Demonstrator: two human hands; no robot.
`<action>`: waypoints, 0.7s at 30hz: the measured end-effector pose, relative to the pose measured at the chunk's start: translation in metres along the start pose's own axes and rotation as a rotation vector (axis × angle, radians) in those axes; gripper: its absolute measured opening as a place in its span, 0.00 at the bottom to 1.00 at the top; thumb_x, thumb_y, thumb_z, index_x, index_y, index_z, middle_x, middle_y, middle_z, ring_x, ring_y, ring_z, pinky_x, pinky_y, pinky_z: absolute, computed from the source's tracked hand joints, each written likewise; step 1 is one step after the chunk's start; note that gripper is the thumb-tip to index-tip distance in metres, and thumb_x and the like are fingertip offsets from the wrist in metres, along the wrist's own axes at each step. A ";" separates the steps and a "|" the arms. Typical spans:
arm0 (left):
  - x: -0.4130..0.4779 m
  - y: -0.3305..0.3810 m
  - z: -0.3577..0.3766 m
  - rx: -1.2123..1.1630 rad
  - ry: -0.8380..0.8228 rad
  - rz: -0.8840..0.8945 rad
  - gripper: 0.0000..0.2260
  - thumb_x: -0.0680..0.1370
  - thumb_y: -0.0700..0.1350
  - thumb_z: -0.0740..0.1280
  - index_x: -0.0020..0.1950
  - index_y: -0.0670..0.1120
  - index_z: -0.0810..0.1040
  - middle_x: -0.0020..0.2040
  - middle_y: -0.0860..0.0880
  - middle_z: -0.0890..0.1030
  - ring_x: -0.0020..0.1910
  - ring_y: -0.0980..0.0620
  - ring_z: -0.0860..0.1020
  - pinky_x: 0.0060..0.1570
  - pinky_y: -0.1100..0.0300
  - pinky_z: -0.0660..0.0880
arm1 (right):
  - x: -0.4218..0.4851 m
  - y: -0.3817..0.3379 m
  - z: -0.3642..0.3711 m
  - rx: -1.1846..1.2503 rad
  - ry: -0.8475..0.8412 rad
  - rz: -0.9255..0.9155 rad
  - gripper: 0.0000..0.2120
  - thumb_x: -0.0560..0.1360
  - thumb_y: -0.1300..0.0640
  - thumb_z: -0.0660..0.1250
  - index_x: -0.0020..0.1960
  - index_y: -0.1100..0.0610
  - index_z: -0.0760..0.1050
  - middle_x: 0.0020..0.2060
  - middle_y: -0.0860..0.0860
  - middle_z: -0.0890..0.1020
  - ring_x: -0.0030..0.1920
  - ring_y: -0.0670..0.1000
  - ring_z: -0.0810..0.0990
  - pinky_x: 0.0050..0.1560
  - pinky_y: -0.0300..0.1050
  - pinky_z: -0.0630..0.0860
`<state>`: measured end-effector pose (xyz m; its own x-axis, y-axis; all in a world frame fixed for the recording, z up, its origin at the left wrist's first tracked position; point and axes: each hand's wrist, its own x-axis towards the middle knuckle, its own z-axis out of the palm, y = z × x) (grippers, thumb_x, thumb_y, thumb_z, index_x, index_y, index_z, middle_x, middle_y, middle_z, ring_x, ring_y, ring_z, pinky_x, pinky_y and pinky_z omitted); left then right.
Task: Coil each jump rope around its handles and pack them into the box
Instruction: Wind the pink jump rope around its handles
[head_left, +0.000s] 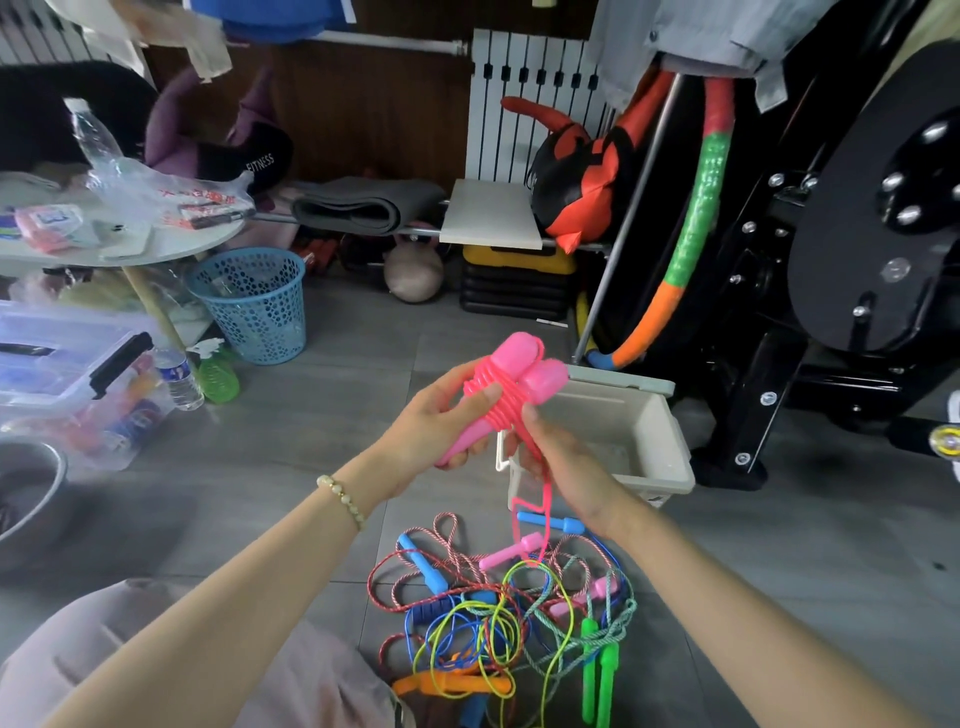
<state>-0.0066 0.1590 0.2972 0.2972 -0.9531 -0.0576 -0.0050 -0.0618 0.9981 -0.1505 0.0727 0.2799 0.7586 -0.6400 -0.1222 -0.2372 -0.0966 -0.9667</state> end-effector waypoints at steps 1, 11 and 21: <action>0.002 0.000 -0.002 0.041 0.017 -0.007 0.13 0.80 0.50 0.63 0.64 0.55 0.72 0.27 0.51 0.75 0.21 0.57 0.69 0.20 0.67 0.63 | -0.002 0.001 0.001 -0.049 0.018 -0.006 0.23 0.76 0.38 0.54 0.42 0.58 0.72 0.30 0.49 0.66 0.32 0.46 0.64 0.37 0.43 0.63; 0.010 -0.017 -0.025 0.304 0.146 -0.085 0.14 0.78 0.51 0.65 0.64 0.51 0.75 0.24 0.50 0.75 0.18 0.56 0.68 0.18 0.67 0.64 | -0.014 -0.025 -0.001 -1.109 -0.090 -0.295 0.12 0.79 0.52 0.60 0.58 0.54 0.77 0.51 0.51 0.80 0.53 0.52 0.76 0.50 0.47 0.72; -0.005 0.009 -0.005 0.479 -0.194 -0.042 0.19 0.82 0.57 0.46 0.50 0.54 0.76 0.29 0.46 0.78 0.22 0.53 0.72 0.23 0.64 0.71 | 0.008 -0.067 -0.029 -0.649 -0.216 -0.408 0.05 0.68 0.58 0.76 0.42 0.56 0.83 0.36 0.47 0.83 0.40 0.42 0.80 0.47 0.40 0.75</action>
<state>-0.0033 0.1642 0.3068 0.1247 -0.9814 -0.1460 -0.4473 -0.1870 0.8746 -0.1462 0.0526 0.3504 0.9468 -0.3033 0.1081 -0.1713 -0.7589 -0.6282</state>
